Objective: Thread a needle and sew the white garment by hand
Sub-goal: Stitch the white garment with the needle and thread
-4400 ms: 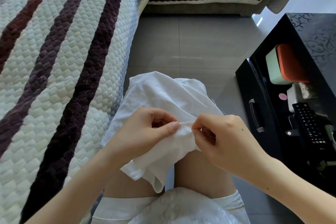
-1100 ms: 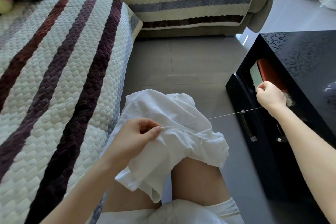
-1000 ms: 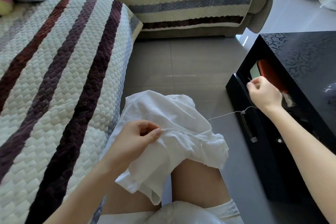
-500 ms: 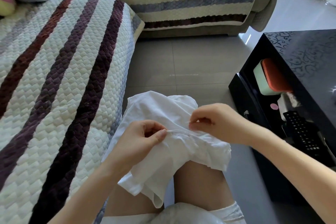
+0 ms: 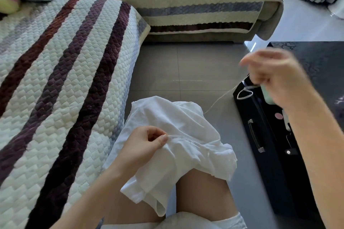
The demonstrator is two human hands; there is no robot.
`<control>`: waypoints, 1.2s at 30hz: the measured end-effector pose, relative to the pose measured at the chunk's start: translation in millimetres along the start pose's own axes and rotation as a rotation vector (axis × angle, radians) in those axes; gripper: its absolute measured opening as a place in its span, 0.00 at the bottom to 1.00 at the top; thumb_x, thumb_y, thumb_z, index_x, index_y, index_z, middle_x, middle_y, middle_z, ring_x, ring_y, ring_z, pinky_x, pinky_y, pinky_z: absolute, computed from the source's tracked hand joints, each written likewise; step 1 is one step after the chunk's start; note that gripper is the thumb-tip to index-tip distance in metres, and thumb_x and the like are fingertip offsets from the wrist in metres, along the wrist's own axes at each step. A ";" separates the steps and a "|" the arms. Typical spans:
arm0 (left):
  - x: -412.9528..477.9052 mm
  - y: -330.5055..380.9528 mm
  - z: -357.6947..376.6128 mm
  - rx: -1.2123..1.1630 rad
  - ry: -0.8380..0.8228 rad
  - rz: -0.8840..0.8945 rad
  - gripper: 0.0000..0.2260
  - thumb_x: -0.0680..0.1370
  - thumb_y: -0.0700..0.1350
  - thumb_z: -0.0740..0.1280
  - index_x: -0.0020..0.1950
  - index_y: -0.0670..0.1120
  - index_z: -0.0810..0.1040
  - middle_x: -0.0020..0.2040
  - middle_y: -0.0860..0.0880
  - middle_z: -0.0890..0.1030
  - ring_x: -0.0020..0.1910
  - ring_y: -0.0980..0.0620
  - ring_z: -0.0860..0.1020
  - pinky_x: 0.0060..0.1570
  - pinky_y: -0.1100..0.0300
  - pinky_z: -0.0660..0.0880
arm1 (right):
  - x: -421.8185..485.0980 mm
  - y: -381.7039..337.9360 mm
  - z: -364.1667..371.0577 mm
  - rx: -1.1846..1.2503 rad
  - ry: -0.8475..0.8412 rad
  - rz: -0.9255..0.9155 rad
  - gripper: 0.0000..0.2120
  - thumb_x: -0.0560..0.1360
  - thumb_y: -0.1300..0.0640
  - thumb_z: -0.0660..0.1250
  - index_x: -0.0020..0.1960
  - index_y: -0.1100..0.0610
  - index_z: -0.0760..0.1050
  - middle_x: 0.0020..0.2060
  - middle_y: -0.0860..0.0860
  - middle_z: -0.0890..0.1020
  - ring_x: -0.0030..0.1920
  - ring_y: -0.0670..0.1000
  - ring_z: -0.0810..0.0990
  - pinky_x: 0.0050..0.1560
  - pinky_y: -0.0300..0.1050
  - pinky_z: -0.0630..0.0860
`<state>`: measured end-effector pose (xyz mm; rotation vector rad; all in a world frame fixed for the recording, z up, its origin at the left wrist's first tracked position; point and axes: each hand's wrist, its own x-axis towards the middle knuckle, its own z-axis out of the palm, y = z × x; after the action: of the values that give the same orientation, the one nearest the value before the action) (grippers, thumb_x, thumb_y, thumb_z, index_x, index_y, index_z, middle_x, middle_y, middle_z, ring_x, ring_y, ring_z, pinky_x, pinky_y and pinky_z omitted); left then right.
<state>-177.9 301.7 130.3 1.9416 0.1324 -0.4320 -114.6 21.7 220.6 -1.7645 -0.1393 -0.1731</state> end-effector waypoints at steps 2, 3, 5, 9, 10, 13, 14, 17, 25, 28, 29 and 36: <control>-0.8 0.1 -0.8 -0.026 -0.012 0.007 0.06 0.76 0.41 0.68 0.41 0.47 0.83 0.36 0.52 0.83 0.37 0.60 0.79 0.41 0.66 0.72 | -1.7 28.0 13.7 -0.832 -0.040 0.062 0.08 0.73 0.52 0.69 0.45 0.56 0.81 0.31 0.44 0.79 0.33 0.46 0.77 0.34 0.39 0.64; -1.0 0.2 -1.2 -0.036 -0.015 0.010 0.06 0.76 0.40 0.68 0.41 0.46 0.83 0.36 0.52 0.83 0.37 0.60 0.79 0.41 0.66 0.72 | -6.5 37.4 18.2 -1.153 -0.044 0.089 0.10 0.72 0.48 0.70 0.48 0.53 0.81 0.35 0.46 0.80 0.41 0.51 0.80 0.38 0.41 0.63; -1.5 0.7 -1.8 -0.041 -0.017 0.019 0.06 0.76 0.40 0.68 0.42 0.46 0.83 0.36 0.52 0.83 0.37 0.60 0.79 0.42 0.66 0.72 | -14.0 44.6 28.4 -1.365 -0.001 0.095 0.17 0.72 0.48 0.71 0.57 0.53 0.77 0.39 0.52 0.81 0.46 0.57 0.80 0.38 0.43 0.64; -3.3 1.6 -2.5 -0.030 -0.019 0.042 0.05 0.76 0.40 0.68 0.42 0.46 0.83 0.37 0.52 0.83 0.37 0.61 0.78 0.41 0.68 0.72 | -20.7 50.3 40.3 -1.316 0.162 -0.160 0.29 0.58 0.72 0.73 0.58 0.58 0.78 0.24 0.47 0.67 0.25 0.58 0.75 0.29 0.38 0.57; -3.7 2.2 -2.7 -0.022 -0.019 0.047 0.05 0.76 0.41 0.68 0.42 0.46 0.83 0.37 0.52 0.83 0.37 0.61 0.79 0.41 0.68 0.72 | -24.5 46.8 43.9 -1.226 0.146 -0.161 0.30 0.57 0.74 0.69 0.57 0.56 0.79 0.24 0.44 0.65 0.25 0.57 0.74 0.29 0.38 0.57; -5.3 5.0 -2.1 -0.008 -0.019 0.063 0.05 0.76 0.41 0.68 0.43 0.47 0.83 0.38 0.51 0.84 0.38 0.61 0.79 0.40 0.70 0.73 | -34.3 35.3 50.3 -0.903 -0.115 -0.120 0.25 0.63 0.70 0.67 0.53 0.47 0.82 0.22 0.42 0.66 0.29 0.42 0.71 0.34 0.40 0.65; -6.3 5.8 -1.7 -0.011 -0.019 0.067 0.05 0.76 0.40 0.68 0.43 0.47 0.83 0.38 0.51 0.84 0.38 0.61 0.79 0.40 0.70 0.73 | -38.8 35.3 53.6 -0.812 -0.249 -0.111 0.21 0.66 0.67 0.69 0.51 0.44 0.82 0.23 0.41 0.69 0.30 0.41 0.71 0.35 0.34 0.64; -9.4 8.2 -0.8 -0.015 -0.021 0.081 0.05 0.76 0.40 0.69 0.42 0.47 0.83 0.38 0.51 0.84 0.39 0.60 0.79 0.42 0.68 0.74 | -52.7 45.3 70.9 -0.822 -0.557 -0.119 0.10 0.71 0.52 0.73 0.50 0.41 0.83 0.33 0.34 0.78 0.35 0.41 0.72 0.38 0.28 0.64; -9.9 11.1 -2.7 -0.008 -0.045 0.100 0.05 0.76 0.39 0.69 0.42 0.46 0.82 0.35 0.54 0.82 0.35 0.63 0.78 0.39 0.72 0.72 | -51.6 48.4 74.9 -0.478 -0.498 -0.020 0.03 0.71 0.55 0.73 0.40 0.54 0.83 0.33 0.51 0.83 0.35 0.52 0.78 0.39 0.46 0.75; -7.5 7.3 -3.6 0.024 -0.029 0.090 0.05 0.76 0.39 0.68 0.42 0.46 0.82 0.36 0.53 0.82 0.35 0.64 0.77 0.38 0.73 0.71 | -46.9 9.2 53.9 0.061 -0.485 -0.012 0.02 0.66 0.60 0.74 0.36 0.54 0.83 0.31 0.50 0.83 0.34 0.46 0.79 0.37 0.36 0.74; -7.0 6.2 -3.8 0.038 -0.023 0.087 0.05 0.76 0.40 0.68 0.42 0.46 0.83 0.36 0.53 0.82 0.35 0.64 0.77 0.38 0.73 0.71 | -46.9 -1.4 45.6 0.181 -0.480 -0.049 0.02 0.65 0.59 0.75 0.37 0.53 0.84 0.31 0.46 0.82 0.33 0.43 0.78 0.37 0.32 0.73; -7.4 13.2 -1.1 0.070 -0.030 0.112 0.05 0.76 0.41 0.68 0.42 0.46 0.83 0.36 0.54 0.82 0.35 0.64 0.77 0.38 0.73 0.71 | -56.7 -36.9 39.8 0.257 -0.603 -0.180 0.13 0.72 0.54 0.70 0.40 0.66 0.79 0.33 0.34 0.78 0.33 0.34 0.74 0.35 0.27 0.69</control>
<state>-180.7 298.2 144.8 1.9987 -0.0114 -0.3959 -175.6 68.2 237.4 -1.4991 -0.7253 0.2451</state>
